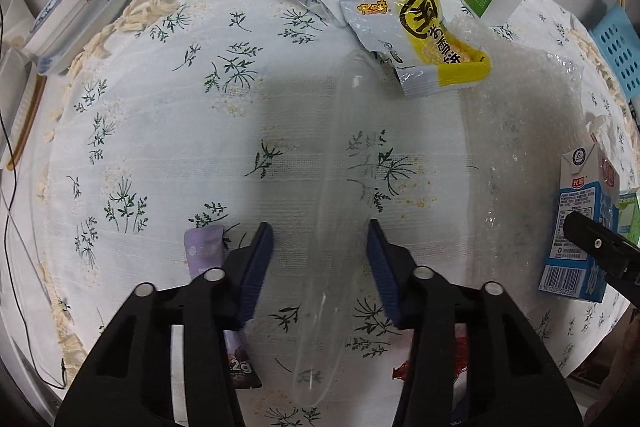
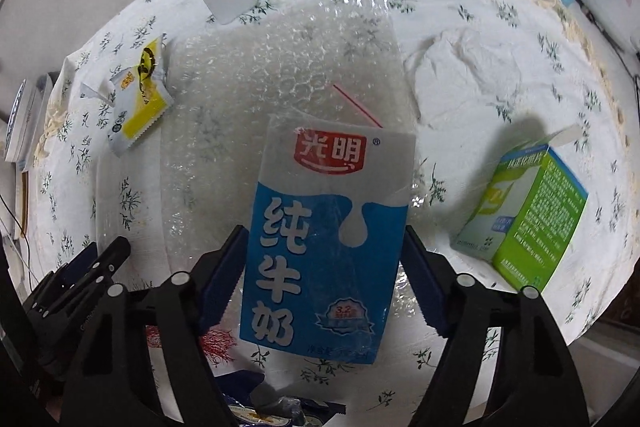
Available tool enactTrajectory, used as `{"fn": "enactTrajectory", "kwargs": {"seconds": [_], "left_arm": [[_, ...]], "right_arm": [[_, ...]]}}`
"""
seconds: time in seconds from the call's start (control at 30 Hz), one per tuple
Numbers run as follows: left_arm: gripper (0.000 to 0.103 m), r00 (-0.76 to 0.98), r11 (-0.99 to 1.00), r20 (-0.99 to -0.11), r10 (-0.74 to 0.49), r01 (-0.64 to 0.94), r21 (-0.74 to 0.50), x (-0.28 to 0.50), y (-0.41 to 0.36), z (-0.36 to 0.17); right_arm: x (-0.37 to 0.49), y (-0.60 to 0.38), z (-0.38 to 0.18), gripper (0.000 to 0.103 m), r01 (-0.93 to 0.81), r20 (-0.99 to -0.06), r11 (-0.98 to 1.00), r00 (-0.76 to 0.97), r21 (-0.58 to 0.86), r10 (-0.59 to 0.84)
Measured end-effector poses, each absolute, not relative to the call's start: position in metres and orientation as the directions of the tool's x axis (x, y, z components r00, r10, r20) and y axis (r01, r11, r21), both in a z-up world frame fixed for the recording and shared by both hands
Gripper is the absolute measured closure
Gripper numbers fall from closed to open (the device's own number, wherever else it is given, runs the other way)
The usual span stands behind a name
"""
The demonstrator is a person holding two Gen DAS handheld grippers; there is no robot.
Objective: Collect trash
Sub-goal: 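Grasp the clear plastic tube with the left tool while the right tool grasps the milk carton, then carry the tube with the left tool while the right tool carries the carton toward the black bin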
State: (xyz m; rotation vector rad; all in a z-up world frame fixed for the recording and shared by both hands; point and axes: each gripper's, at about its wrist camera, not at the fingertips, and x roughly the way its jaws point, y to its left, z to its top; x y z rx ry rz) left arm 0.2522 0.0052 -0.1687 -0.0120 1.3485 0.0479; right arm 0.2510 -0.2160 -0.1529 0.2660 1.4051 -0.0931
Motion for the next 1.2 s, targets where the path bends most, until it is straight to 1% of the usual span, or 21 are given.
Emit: {"fn": "enactTrajectory", "kwargs": {"seconds": [0.07, 0.13, 0.3, 0.5, 0.7, 0.97, 1.2], "left_arm": [[0.075, 0.216, 0.999, -0.976, 0.021, -0.048, 0.011, 0.253, 0.006, -0.169], [0.077, 0.207, 0.998, -0.978, 0.003, -0.056, -0.009, 0.252, 0.009, -0.162], [0.078, 0.252, 0.999, -0.968, 0.01, -0.054, -0.003, 0.237, 0.013, -0.144], [0.078, 0.302, 0.996, -0.953, -0.024, -0.072, -0.048, 0.209, 0.017, -0.11], [0.078, 0.343, 0.996, -0.938, -0.05, -0.051, -0.071, 0.183, 0.001, -0.084], [0.078, 0.402, 0.996, -0.913, -0.062, -0.037, -0.084, 0.141, -0.012, -0.05], [0.078, 0.401, 0.993, -0.912, -0.088, -0.035, -0.111, 0.101, -0.026, -0.029]], "right_arm": [[0.251, -0.218, -0.155, 0.039, 0.24, -0.981, 0.961, 0.167, 0.14, 0.101], [0.25, -0.219, -0.153, 0.041, 0.248, -0.979, 0.958, 0.175, 0.145, 0.103], [0.238, -0.227, -0.144, 0.041, 0.246, -0.972, 0.957, 0.212, 0.151, 0.099], [0.217, -0.236, -0.127, 0.041, 0.234, -0.959, 0.956, 0.256, 0.179, 0.117], [0.193, -0.232, -0.1, 0.041, 0.178, -0.936, 0.963, 0.323, 0.203, 0.137], [0.153, -0.222, -0.057, 0.041, 0.086, -0.9, 0.985, 0.424, 0.152, 0.101], [0.115, -0.225, -0.023, 0.041, 0.044, -0.865, 0.985, 0.486, 0.167, 0.125]]}}
